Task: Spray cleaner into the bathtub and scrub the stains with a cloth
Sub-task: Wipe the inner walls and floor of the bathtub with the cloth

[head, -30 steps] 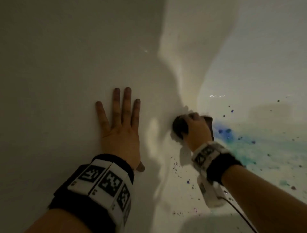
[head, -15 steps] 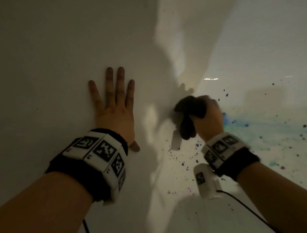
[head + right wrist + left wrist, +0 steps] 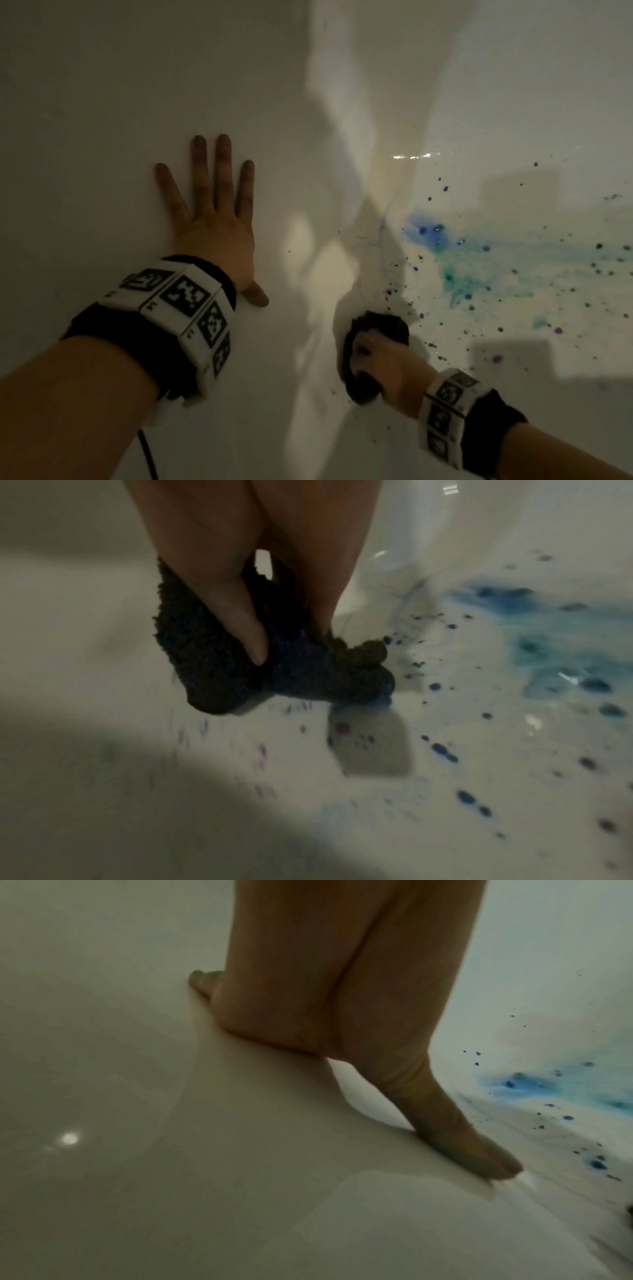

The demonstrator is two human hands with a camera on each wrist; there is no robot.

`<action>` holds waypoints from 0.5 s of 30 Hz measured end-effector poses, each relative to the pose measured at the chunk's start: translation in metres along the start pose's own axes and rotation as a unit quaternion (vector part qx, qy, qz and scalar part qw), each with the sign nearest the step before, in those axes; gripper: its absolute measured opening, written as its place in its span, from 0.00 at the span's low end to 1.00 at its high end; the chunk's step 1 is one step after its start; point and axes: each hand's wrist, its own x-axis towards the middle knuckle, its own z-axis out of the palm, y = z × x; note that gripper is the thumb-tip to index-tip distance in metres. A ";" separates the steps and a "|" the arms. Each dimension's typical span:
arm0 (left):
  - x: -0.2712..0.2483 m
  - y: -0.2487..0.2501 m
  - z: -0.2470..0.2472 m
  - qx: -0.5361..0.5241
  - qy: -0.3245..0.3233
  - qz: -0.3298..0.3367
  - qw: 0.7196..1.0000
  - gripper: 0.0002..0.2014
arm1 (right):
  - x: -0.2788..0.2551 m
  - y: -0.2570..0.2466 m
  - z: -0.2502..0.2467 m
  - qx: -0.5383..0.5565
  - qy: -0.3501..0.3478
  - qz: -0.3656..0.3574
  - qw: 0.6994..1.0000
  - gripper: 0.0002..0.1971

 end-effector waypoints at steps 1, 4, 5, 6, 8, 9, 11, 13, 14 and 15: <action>0.000 0.000 -0.001 0.005 -0.001 0.001 1.000 0.80 | -0.003 0.001 -0.008 0.057 0.074 0.041 0.995 0.13; 0.000 0.000 -0.003 0.013 -0.001 0.003 1.000 0.81 | 0.003 -0.001 -0.039 0.221 0.262 0.144 0.928 0.05; -0.002 0.000 -0.003 0.018 0.000 0.005 1.000 0.80 | 0.011 -0.003 -0.053 0.253 0.306 0.171 0.902 0.08; -0.003 -0.001 -0.003 0.023 0.003 0.007 1.000 0.80 | 0.022 -0.005 -0.065 0.257 0.346 0.189 0.882 0.09; -0.009 -0.003 -0.002 0.036 0.009 0.017 0.999 0.78 | 0.046 -0.015 -0.090 0.262 0.410 0.190 0.853 0.08; -0.014 -0.005 0.001 0.044 0.011 0.025 0.999 0.76 | 0.058 -0.021 -0.097 0.285 0.429 0.182 0.838 0.07; -0.024 -0.009 0.009 0.072 0.005 0.046 0.996 0.71 | 0.078 -0.041 -0.107 0.310 0.436 0.149 0.831 0.10; -0.039 -0.011 0.021 0.092 -0.015 0.069 0.993 0.68 | 0.091 -0.061 -0.100 0.242 0.405 0.104 0.876 0.15; -0.048 -0.010 0.028 0.096 -0.025 0.075 0.992 0.67 | 0.091 -0.066 -0.089 0.198 0.373 0.092 0.902 0.18; -0.056 -0.009 0.034 0.097 -0.035 0.080 0.991 0.67 | 0.087 -0.069 -0.074 0.167 0.348 0.091 0.918 0.19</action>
